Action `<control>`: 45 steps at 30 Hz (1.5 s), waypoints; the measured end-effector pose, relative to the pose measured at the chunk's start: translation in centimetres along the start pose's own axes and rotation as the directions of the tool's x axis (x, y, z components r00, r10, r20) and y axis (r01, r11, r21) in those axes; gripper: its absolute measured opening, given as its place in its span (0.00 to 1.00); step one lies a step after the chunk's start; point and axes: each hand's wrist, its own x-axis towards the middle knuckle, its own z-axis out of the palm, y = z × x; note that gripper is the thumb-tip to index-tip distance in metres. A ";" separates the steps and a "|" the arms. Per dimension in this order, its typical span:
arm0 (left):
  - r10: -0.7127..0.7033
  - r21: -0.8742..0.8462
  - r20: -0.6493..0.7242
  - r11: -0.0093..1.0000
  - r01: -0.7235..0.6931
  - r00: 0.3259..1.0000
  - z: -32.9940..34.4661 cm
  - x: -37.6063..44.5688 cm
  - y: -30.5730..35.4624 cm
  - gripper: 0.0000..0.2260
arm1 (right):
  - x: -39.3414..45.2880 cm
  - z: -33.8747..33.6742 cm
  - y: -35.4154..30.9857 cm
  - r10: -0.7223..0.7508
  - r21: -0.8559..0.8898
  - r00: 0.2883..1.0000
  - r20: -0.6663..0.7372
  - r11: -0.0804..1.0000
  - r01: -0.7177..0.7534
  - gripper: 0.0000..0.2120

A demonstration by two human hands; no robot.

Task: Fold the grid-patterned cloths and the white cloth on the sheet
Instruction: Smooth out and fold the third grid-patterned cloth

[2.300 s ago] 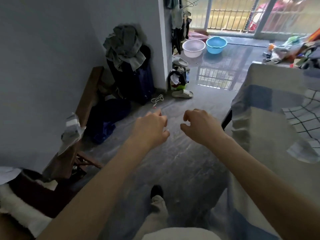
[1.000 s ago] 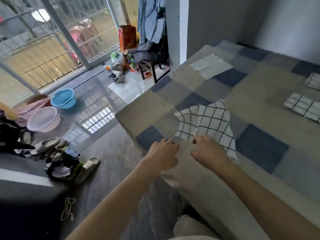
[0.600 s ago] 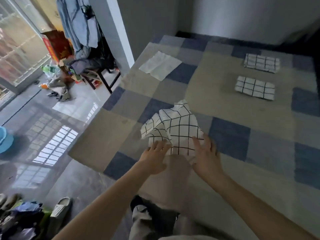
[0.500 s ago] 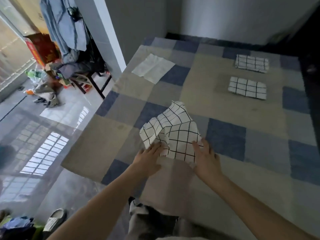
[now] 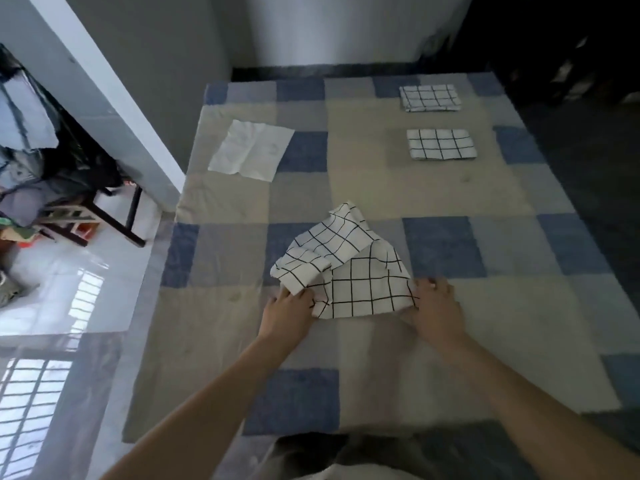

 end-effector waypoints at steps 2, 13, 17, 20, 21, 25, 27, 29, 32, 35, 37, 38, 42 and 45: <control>-0.004 -0.016 -0.003 1.000 0.004 1.000 0.2 0.1 -0.2 0.14 | -0.3 -0.1 0.5 0.037 0.006 0.999 0.035 0.999 -0.037 0.24; 0.132 -0.294 0.199 0.953 -0.069 0.971 0.0 0.3 -0.5 0.10 | 2.0 -4.2 3.4 0.225 0.624 0.962 -0.152 0.777 -0.083 0.04; 0.205 -0.423 0.223 0.901 -0.095 0.953 0.1 0.0 1.1 0.12 | 4.1 -6.0 5.3 0.245 0.726 0.957 -0.155 0.686 -0.058 0.09; 0.179 -0.524 0.083 0.845 -0.109 0.980 -2.1 0.4 3.0 0.12 | 5.4 -7.0 7.2 0.256 0.759 0.952 -0.166 0.650 -0.042 0.09; 0.148 -0.559 0.057 0.824 -0.091 0.987 -3.6 0.4 3.7 0.11 | 5.6 -7.6 7.7 0.253 0.782 0.954 -0.159 0.622 -0.035 0.08; 0.129 -0.488 -0.061 0.861 -0.142 0.990 -8.7 0.6 4.6 0.13 | 5.5 -11.7 10.0 0.064 0.820 0.997 -0.044 0.572 -0.001 0.12; 0.154 -0.429 -0.181 0.876 -0.219 0.971 -10.3 0.6 3.9 0.12 | 5.0 -15.0 11.2 -0.228 0.730 0.969 0.094 0.678 0.089 0.07; 0.137 -0.541 -0.279 0.795 -0.274 0.950 -11.3 0.7 2.8 0.10 | 4.3 -18.2 12.1 -0.406 0.574 0.841 0.358 0.806 0.144 0.05; 0.101 -0.691 -0.285 0.668 -0.277 0.953 -12.3 1.1 1.3 0.18 | 4.0 -20.5 13.2 -0.376 0.322 0.751 0.542 0.919 0.228 0.11; 0.010 -0.739 -0.180 0.659 -0.142 0.984 -12.8 1.5 1.1 0.13 | 4.6 -20.3 13.3 -0.301 0.410 0.892 0.338 0.900 0.148 0.10; -0.049 -0.792 -0.163 0.602 -0.101 0.985 -12.8 1.9 1.4 0.08 | 5.1 -19.5 13.0 -0.181 0.659 0.952 0.249 0.751 -0.030 0.02; -0.068 -0.837 -0.132 0.542 -0.075 0.989 -12.9 2.1 1.5 0.10 | 5.3 -19.1 12.8 -0.129 0.738 0.960 0.248 0.667 -0.101 0.02; -0.018 -0.954 0.296 0.039 0.297 0.955 -13.1 3.2 0.9 0.32 | 7.4 -18.2 11.9 -0.036 0.808 0.961 0.273 0.550 -0.209 0.06; -0.110 -0.907 0.411 0.054 0.419 0.905 -13.1 4.5 -0.1 0.32 | 9.5 -18.4 11.2 0.000 0.783 0.931 0.366 0.541 -0.308 0.14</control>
